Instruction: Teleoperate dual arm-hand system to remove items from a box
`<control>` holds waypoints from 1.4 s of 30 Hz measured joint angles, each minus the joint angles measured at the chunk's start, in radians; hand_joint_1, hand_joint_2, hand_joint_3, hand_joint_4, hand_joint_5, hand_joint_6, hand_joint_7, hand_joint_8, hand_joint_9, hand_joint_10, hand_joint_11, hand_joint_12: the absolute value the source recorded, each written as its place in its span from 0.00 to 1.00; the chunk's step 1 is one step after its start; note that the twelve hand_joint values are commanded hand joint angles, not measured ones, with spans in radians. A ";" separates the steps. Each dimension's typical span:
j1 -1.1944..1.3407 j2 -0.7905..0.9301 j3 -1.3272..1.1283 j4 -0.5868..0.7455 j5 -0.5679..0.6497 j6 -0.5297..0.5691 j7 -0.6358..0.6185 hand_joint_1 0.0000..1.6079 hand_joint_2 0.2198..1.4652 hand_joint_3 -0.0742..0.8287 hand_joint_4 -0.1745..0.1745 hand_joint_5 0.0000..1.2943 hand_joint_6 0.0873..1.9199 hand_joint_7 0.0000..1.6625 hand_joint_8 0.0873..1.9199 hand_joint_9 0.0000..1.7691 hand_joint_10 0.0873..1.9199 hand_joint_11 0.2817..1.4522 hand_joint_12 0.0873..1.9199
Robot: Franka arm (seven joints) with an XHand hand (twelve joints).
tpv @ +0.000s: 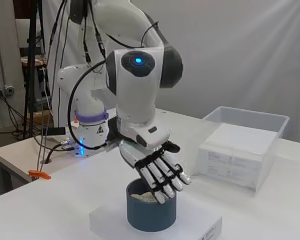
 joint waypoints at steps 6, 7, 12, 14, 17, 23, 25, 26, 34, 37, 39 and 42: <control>-0.007 0.043 0.019 0.021 -0.027 -0.085 0.047 0.10 0.44 0.09 0.65 0.04 0.00 0.12 0.00 0.25 0.00 0.19 0.00; -0.008 0.047 0.022 0.033 -0.031 -0.099 0.053 0.10 0.45 0.09 0.64 0.06 0.00 0.14 0.00 0.26 0.00 0.20 0.00; -0.007 0.058 0.029 0.103 -0.046 -0.138 0.069 0.13 0.49 0.09 0.64 0.15 0.00 0.17 0.00 0.28 0.00 0.20 0.00; -0.007 0.057 0.031 0.135 -0.050 -0.141 0.074 0.13 0.50 0.09 0.63 0.16 0.00 0.18 0.00 0.29 0.00 0.20 0.00; -0.006 0.057 0.034 0.179 -0.056 -0.143 0.081 0.14 0.50 0.09 0.62 0.16 0.00 0.18 0.00 0.29 0.00 0.20 0.00; -0.002 0.048 0.045 0.222 -0.074 -0.144 0.100 0.14 0.51 0.09 0.61 0.18 0.00 0.19 0.00 0.29 0.00 0.20 0.00; 0.000 0.045 0.049 0.218 -0.080 -0.144 0.107 0.14 0.52 0.09 0.61 0.20 0.00 0.22 0.00 0.30 0.00 0.20 0.00; 0.001 0.042 0.052 0.213 -0.083 -0.144 0.109 0.14 0.52 0.09 0.61 0.21 0.00 0.23 0.00 0.32 0.00 0.20 0.00; 0.007 -0.020 0.080 0.128 -0.080 -0.142 0.117 0.11 0.51 0.08 0.60 0.25 0.00 0.30 0.00 0.39 0.00 0.21 0.00; 0.010 -0.060 0.094 0.098 -0.073 -0.150 0.118 0.12 0.50 0.07 0.61 0.26 0.00 0.30 0.00 0.39 0.00 0.20 0.00; 0.012 -0.090 0.106 0.084 -0.069 -0.155 0.117 0.12 0.50 0.07 0.62 0.27 0.00 0.31 0.00 0.39 0.00 0.19 0.00; 0.018 -0.147 0.130 0.076 -0.069 -0.161 0.120 0.12 0.50 0.07 0.62 0.27 0.00 0.30 0.00 0.40 0.00 0.20 0.00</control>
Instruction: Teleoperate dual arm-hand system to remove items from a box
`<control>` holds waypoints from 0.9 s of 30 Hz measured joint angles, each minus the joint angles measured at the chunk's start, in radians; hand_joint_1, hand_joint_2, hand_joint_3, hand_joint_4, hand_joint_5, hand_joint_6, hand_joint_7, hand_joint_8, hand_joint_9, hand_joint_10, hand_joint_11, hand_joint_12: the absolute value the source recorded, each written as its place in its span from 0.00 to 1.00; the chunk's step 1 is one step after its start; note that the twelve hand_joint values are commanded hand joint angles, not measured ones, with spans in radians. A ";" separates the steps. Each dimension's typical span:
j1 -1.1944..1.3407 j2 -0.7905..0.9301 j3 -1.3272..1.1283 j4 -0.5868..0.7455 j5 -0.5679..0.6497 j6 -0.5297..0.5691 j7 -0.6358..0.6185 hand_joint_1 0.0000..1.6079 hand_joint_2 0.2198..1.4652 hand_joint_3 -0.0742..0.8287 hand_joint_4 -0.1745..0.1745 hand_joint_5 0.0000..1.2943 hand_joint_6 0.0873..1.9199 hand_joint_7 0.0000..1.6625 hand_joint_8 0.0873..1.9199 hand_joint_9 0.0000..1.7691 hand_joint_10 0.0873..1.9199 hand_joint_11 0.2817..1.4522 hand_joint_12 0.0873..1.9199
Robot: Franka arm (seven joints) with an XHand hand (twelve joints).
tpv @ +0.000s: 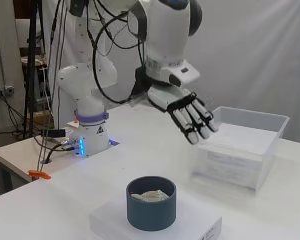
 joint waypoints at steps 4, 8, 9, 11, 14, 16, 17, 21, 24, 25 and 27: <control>0.009 -0.081 0.041 0.005 -0.011 -0.011 0.020 0.12 0.49 0.07 0.63 0.25 0.00 0.28 0.00 0.38 0.00 0.19 0.00; 0.019 -0.158 0.089 0.015 -0.014 -0.036 0.034 0.11 0.51 0.08 0.61 0.25 0.00 0.27 0.00 0.37 0.00 0.18 0.00; 0.022 -0.176 0.103 0.016 -0.014 -0.042 0.036 0.11 0.51 0.09 0.58 0.26 0.00 0.28 0.00 0.37 0.00 0.18 0.00; 0.027 -0.206 0.131 0.013 -0.018 -0.050 0.035 0.11 0.52 0.09 0.52 0.27 0.00 0.29 0.00 0.37 0.00 0.18 0.00; 0.034 -0.243 0.170 -0.003 -0.024 -0.050 0.025 0.11 0.52 0.09 0.47 0.24 0.00 0.28 0.00 0.38 0.00 0.19 0.00; 0.038 -0.266 0.190 -0.022 -0.025 -0.043 0.019 0.11 0.51 0.08 0.46 0.22 0.00 0.27 0.00 0.37 0.00 0.19 0.00; 0.040 -0.277 0.198 -0.032 -0.024 -0.040 0.018 0.10 0.51 0.08 0.45 0.22 0.00 0.27 0.00 0.37 0.00 0.19 0.00; 0.049 -0.319 0.226 -0.077 -0.017 -0.028 0.025 0.08 0.51 0.08 0.44 0.21 0.00 0.27 0.00 0.37 0.00 0.19 0.00; 0.055 -0.341 0.245 -0.117 -0.013 -0.011 0.036 0.06 0.50 0.08 0.43 0.19 0.00 0.25 0.00 0.34 0.00 0.18 0.00; 0.057 -0.347 0.250 -0.132 -0.010 -0.002 0.039 0.06 0.50 0.08 0.45 0.18 0.00 0.23 0.00 0.32 0.00 0.18 0.00; 0.061 -0.361 0.258 -0.168 -0.002 0.020 0.047 0.06 0.50 0.08 0.51 0.17 0.00 0.20 0.00 0.29 0.00 0.18 0.00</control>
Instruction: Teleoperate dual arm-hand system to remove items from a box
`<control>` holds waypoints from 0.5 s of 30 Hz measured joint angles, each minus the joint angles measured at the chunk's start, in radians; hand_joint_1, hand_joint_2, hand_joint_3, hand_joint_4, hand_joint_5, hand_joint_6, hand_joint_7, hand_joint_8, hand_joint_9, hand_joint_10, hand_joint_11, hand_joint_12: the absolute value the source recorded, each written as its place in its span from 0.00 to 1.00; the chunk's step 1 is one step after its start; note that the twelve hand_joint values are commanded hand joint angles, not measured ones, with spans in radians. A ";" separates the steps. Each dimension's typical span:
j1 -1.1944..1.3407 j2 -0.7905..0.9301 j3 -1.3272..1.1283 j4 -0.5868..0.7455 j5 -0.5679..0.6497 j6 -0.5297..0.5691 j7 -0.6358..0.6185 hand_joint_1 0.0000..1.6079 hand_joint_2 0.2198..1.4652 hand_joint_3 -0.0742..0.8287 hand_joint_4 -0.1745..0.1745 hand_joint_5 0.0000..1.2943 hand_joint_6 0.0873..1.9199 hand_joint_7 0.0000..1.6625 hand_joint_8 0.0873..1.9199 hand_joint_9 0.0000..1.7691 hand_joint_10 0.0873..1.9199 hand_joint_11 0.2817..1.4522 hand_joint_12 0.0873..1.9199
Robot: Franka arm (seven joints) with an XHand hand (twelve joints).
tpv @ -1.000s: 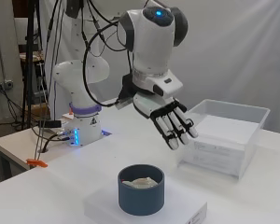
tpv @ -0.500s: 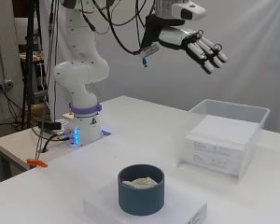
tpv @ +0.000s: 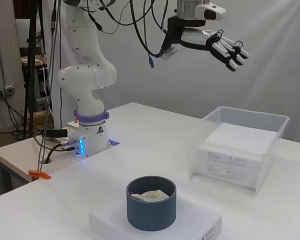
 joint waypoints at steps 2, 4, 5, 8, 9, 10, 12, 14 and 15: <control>0.004 -0.017 0.007 -0.039 0.008 0.026 0.012 0.07 0.50 0.08 0.53 0.16 0.00 0.19 0.00 0.27 0.00 0.18 0.00; 0.008 -0.036 0.016 -0.079 0.014 0.053 0.030 0.07 0.50 0.08 0.54 0.15 0.00 0.19 0.00 0.27 0.00 0.18 0.00; 0.011 -0.046 0.020 -0.100 0.016 0.067 0.040 0.07 0.50 0.08 0.55 0.15 0.00 0.19 0.00 0.26 0.00 0.18 0.00; 0.017 -0.076 0.034 -0.161 0.021 0.113 0.073 0.07 0.51 0.08 0.56 0.13 0.00 0.19 0.00 0.25 0.00 0.17 0.00; 0.019 -0.087 0.038 -0.182 0.023 0.129 0.084 0.07 0.51 0.08 0.56 0.12 0.00 0.18 0.00 0.25 0.00 0.17 0.00; 0.021 -0.098 0.043 -0.201 0.025 0.144 0.095 0.07 0.51 0.08 0.57 0.12 0.00 0.18 0.00 0.25 0.00 0.17 0.00; 0.025 -0.121 0.052 -0.238 0.028 0.174 0.117 0.07 0.51 0.08 0.57 0.12 0.00 0.18 0.00 0.24 0.00 0.16 0.00; 0.028 -0.143 0.059 -0.267 0.029 0.201 0.136 0.06 0.51 0.09 0.58 0.12 0.00 0.19 0.00 0.24 0.00 0.16 0.00; 0.029 -0.153 0.063 -0.279 0.029 0.212 0.145 0.06 0.51 0.09 0.59 0.13 0.00 0.19 0.00 0.24 0.00 0.16 0.00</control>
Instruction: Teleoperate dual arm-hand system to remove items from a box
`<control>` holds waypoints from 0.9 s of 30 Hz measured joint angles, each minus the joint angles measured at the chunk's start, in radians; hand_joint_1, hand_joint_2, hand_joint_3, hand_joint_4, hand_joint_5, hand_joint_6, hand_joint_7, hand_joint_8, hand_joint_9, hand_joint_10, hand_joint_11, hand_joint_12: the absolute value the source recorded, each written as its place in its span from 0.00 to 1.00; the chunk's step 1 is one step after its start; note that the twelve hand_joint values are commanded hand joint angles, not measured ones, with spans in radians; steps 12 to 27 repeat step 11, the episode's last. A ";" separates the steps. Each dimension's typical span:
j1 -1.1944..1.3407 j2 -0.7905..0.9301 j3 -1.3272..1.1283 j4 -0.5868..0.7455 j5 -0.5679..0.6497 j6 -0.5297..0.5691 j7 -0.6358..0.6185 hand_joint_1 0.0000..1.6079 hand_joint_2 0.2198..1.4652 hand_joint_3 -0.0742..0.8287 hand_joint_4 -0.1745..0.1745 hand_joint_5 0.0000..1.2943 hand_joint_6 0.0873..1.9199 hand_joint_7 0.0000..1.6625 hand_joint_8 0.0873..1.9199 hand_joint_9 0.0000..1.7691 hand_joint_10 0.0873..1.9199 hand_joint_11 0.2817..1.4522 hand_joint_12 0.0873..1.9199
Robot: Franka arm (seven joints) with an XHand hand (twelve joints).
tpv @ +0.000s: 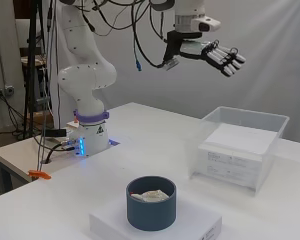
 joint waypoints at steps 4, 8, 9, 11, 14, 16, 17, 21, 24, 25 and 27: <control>0.002 -0.025 0.011 -0.024 -0.003 0.022 0.039 0.07 0.53 0.09 0.61 0.15 0.00 0.19 0.00 0.24 0.00 0.16 0.00; 0.004 -0.030 0.017 -0.025 -0.008 0.016 0.067 0.08 0.53 0.09 0.61 0.15 0.00 0.19 0.00 0.24 0.00 0.17 0.00; 0.004 -0.030 0.017 -0.023 -0.009 0.012 0.074 0.08 0.53 0.09 0.60 0.15 0.00 0.19 0.00 0.24 0.00 0.17 0.00; 0.004 -0.027 0.018 -0.017 -0.013 0.002 0.090 0.09 0.53 0.09 0.61 0.15 0.00 0.19 0.00 0.24 0.00 0.17 0.00; 0.004 -0.027 0.018 -0.017 -0.013 0.002 0.090 0.09 0.53 0.09 0.61 0.15 0.00 0.19 0.00 0.24 0.00 0.17 0.00; 0.004 -0.027 0.018 -0.017 -0.013 0.002 0.090 0.09 0.53 0.09 0.61 0.15 0.00 0.19 0.00 0.24 0.00 0.17 0.00; 0.004 -0.027 0.018 -0.017 -0.013 0.002 0.090 0.09 0.53 0.09 0.61 0.15 0.00 0.19 0.00 0.24 0.00 0.17 0.00; 0.004 -0.027 0.018 -0.017 -0.013 0.002 0.090 0.09 0.53 0.09 0.61 0.15 0.00 0.19 0.00 0.24 0.00 0.17 0.00; 0.004 -0.027 0.018 -0.017 -0.013 0.002 0.090 0.09 0.53 0.09 0.61 0.15 0.00 0.19 0.00 0.24 0.00 0.17 0.00; 0.004 -0.027 0.018 -0.017 -0.013 0.002 0.090 0.09 0.53 0.09 0.61 0.15 0.00 0.19 0.00 0.24 0.00 0.17 0.00; 0.004 -0.027 0.018 -0.017 -0.013 0.002 0.090 0.09 0.53 0.09 0.61 0.15 0.00 0.19 0.00 0.24 0.00 0.17 0.00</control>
